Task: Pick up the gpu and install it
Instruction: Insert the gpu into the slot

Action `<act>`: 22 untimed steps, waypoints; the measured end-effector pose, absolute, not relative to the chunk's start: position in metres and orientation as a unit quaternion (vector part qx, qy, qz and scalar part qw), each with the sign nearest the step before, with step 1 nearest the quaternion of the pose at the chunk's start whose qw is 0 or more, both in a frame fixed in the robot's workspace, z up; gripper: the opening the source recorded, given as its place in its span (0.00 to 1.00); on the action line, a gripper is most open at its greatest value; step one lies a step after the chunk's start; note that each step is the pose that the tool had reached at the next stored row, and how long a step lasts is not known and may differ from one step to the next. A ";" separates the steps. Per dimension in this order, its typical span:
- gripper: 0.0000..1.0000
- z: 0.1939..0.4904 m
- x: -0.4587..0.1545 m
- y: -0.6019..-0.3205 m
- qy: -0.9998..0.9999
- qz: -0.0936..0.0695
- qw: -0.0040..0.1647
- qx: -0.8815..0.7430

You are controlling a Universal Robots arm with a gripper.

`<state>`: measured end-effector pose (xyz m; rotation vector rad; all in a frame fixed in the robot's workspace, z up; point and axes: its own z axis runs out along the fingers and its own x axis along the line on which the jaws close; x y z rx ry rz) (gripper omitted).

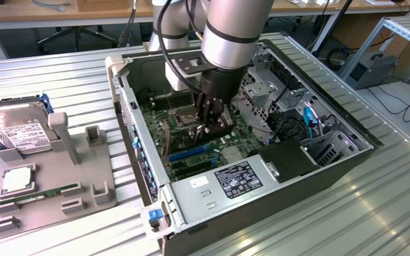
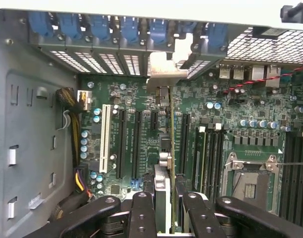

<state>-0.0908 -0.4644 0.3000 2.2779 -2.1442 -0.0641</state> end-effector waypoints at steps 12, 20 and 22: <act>0.27 0.298 -0.101 -0.459 -0.699 -0.021 0.006 0.715; 0.27 0.291 -0.107 -0.455 -0.703 -0.021 0.006 0.711; 0.27 0.289 -0.109 -0.455 -0.704 -0.021 0.006 0.710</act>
